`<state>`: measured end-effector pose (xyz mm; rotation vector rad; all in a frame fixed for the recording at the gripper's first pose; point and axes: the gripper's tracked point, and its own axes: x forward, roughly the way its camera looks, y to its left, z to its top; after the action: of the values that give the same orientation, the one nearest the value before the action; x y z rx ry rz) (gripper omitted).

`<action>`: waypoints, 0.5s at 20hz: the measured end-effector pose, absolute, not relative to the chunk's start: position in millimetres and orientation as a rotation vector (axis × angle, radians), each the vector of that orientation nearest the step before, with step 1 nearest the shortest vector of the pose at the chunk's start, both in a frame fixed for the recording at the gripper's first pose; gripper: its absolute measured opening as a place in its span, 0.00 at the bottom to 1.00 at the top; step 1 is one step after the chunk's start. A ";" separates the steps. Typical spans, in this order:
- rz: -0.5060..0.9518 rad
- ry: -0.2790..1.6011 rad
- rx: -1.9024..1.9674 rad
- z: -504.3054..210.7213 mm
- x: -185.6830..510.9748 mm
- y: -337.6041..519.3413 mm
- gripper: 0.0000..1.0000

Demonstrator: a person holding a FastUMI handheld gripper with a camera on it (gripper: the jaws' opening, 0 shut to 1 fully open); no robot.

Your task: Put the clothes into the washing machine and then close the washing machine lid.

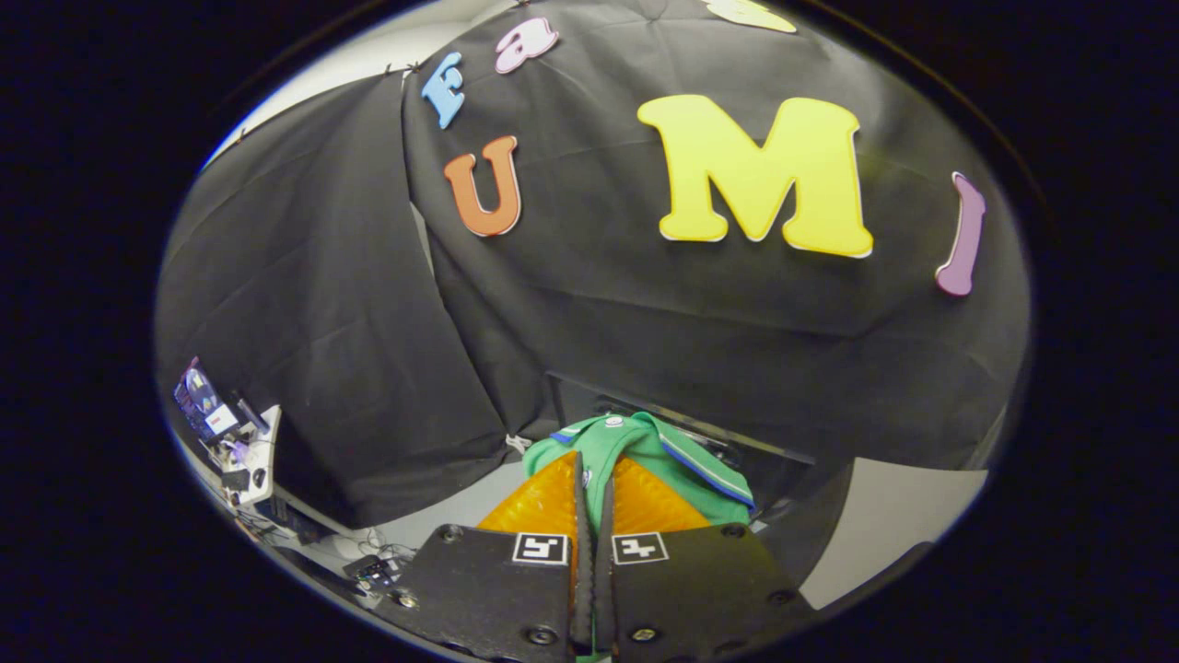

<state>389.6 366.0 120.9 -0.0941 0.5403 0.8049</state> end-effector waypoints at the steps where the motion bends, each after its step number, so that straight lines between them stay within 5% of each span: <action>1: 0.810 0.546 -0.096 116.3 389.3 368.4 0.05; 10: 0.815 0.624 -0.130 61.6 393.1 403.2 0.05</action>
<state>393.1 403.2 61.6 -0.1296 0.6240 0.8147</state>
